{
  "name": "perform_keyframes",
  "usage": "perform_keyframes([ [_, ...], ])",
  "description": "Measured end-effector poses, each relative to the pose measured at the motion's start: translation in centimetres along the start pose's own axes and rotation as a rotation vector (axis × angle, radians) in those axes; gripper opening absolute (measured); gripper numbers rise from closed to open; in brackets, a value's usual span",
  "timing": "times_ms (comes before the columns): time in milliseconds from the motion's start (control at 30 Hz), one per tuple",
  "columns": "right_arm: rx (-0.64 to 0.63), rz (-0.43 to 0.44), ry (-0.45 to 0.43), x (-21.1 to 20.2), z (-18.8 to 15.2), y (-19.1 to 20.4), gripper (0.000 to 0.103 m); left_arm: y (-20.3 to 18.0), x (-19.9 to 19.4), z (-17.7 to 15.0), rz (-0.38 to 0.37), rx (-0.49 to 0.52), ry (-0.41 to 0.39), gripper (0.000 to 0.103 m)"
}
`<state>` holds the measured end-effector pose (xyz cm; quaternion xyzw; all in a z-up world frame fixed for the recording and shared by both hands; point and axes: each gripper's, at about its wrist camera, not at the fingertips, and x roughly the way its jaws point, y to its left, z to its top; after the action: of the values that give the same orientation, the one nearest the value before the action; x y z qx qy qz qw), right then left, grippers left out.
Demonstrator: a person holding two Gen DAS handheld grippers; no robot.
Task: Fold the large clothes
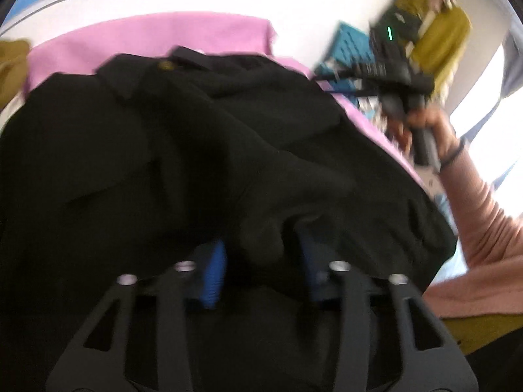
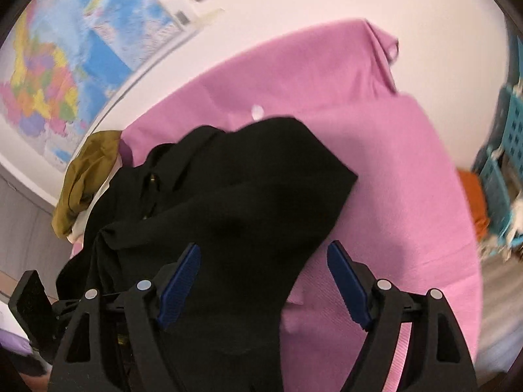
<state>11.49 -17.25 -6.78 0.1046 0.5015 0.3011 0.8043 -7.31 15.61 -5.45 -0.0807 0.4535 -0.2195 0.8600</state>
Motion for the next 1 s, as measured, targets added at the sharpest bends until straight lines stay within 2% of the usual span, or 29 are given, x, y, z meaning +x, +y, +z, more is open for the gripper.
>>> perform_keyframes([
  [133,0.025,0.079,0.024,1.0,-0.4,-0.4,0.081,5.1,-4.3,0.2,-0.044,-0.221,-0.114,0.029],
  [167,0.024,0.108,0.03,1.3,-0.5,-0.3,0.081,7.4,-5.4,-0.2,-0.027,-0.309,-0.138,0.034],
  [200,0.022,0.114,0.032,1.5,-0.5,-0.2,0.085,8.3,-6.0,-0.6,-0.006,-0.34,-0.148,0.043],
  [267,0.018,0.123,0.023,1.7,-0.6,0.3,0.086,10.9,-6.9,-1.2,0.064,-0.418,-0.146,0.056],
  [300,0.017,0.123,0.021,1.7,-0.6,0.3,0.079,11.4,-6.9,-1.5,0.06,-0.433,-0.138,0.059],
  [333,0.011,0.116,0.019,1.7,-0.6,0.4,0.054,11.7,-7.0,-1.6,0.036,-0.443,-0.133,0.062],
  [367,0.005,0.106,0.019,1.7,-0.6,0.4,0.04,11.8,-7.1,-1.6,0.023,-0.445,-0.131,0.066],
  [400,0.003,0.102,0.028,1.7,-0.6,0.3,0.023,11.9,-7.0,-1.5,0.016,-0.437,-0.127,0.072],
  [467,0.002,0.111,0.025,1.6,-0.7,0.0,0.018,11.5,-6.8,-0.9,0.003,-0.411,-0.115,0.084],
  [500,-0.002,0.114,0.019,1.5,-0.8,0.1,0.013,11.4,-6.7,-0.8,-0.002,-0.41,-0.117,0.086],
  [533,-0.001,0.118,0.008,1.2,-0.8,0.1,0.009,11.5,-6.8,-0.5,-0.012,-0.415,-0.123,0.086],
  [633,0.002,0.127,-0.037,0.1,-0.7,0.3,0.006,12.4,-7.0,-0.3,0.004,-0.442,-0.159,0.086],
  [767,0.007,0.126,-0.085,-1.4,-0.4,0.2,0.007,14.4,-7.8,-0.2,0.03,-0.524,-0.189,0.081],
  [800,0.013,0.114,-0.073,-1.2,-0.4,0.0,0.012,14.5,-8.0,-0.3,0.037,-0.524,-0.192,0.082],
  [867,0.034,0.121,-0.026,-0.3,-0.6,-0.3,0.038,14.7,-8.4,-0.4,0.02,-0.523,-0.195,0.086],
  [900,0.033,0.132,0.006,0.4,-0.9,-0.3,0.062,14.7,-8.4,-0.6,-0.013,-0.518,-0.197,0.089],
  [933,0.022,0.136,0.023,0.8,-1.2,0.0,0.066,14.5,-8.3,-0.5,-0.033,-0.513,-0.2,0.09],
  [1000,-0.021,0.13,0.039,1.5,-1.8,0.9,0.065,14.3,-8.3,-0.7,-0.065,-0.496,-0.202,0.093],
])
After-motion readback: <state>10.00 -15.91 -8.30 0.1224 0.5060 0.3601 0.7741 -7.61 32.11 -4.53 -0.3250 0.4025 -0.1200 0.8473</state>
